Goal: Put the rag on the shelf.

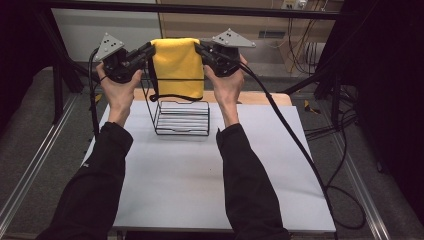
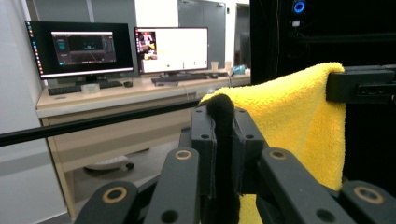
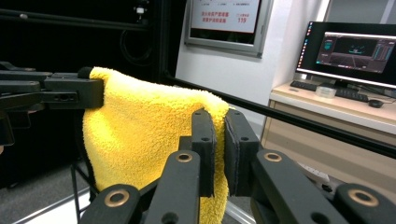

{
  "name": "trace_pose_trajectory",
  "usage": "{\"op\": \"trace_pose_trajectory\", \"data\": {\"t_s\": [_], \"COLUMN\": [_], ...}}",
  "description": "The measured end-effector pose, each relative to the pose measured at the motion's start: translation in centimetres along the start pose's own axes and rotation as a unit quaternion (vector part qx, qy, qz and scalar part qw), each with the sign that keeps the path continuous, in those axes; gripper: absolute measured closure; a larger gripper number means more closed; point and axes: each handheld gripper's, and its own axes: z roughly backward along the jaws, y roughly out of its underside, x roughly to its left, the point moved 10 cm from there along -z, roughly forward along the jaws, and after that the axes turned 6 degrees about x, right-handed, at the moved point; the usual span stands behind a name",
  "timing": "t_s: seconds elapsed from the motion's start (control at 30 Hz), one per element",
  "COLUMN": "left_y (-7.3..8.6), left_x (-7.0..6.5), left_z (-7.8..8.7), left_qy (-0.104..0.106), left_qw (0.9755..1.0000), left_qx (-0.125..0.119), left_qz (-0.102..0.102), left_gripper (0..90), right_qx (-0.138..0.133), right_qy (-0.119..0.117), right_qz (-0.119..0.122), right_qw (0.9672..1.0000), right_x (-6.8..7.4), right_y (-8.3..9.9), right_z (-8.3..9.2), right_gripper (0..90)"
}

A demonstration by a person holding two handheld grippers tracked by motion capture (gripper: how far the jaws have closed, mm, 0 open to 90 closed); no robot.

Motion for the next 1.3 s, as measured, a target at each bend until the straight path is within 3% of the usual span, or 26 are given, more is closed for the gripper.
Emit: {"op": "trace_pose_trajectory", "data": {"t_s": [0.27, 0.67, 0.9, 1.07, 1.3], "left_y": [1.1, 1.3, 2.2, 3.1, 4.0], "left_x": [0.1, -0.6, -1.3, -1.6, -2.0], "left_z": [0.5, 2.0, 3.1, 3.7, 4.3], "left_qy": [0.006, 0.027, 0.041, 0.040, 0.053], "left_qw": [0.9999, 0.9996, 0.9985, 0.9974, 0.9954], "left_qx": [0.006, 0.013, 0.036, 0.059, 0.080], "left_qz": [0.007, -0.002, -0.005, -0.010, -0.003], "left_gripper": [81.2, 80.7, 80.5, 79.7, 79.0], "right_qx": [0.008, 0.011, 0.035, 0.052, 0.065], "right_qy": [-0.008, -0.031, -0.054, -0.068, -0.089], "right_qz": [0.002, 0.016, 0.018, 0.021, 0.014], "right_qw": [0.9999, 0.9993, 0.9978, 0.9961, 0.9938], "right_x": [0.8, 2.1, 3.3, 4.1, 4.8], "right_y": [1.0, 1.1, 2.0, 2.8, 3.9], "right_z": [-0.2, 1.5, 2.6, 3.0, 3.5], "right_gripper": [84.1, 83.8, 83.9, 83.9, 83.7]}}
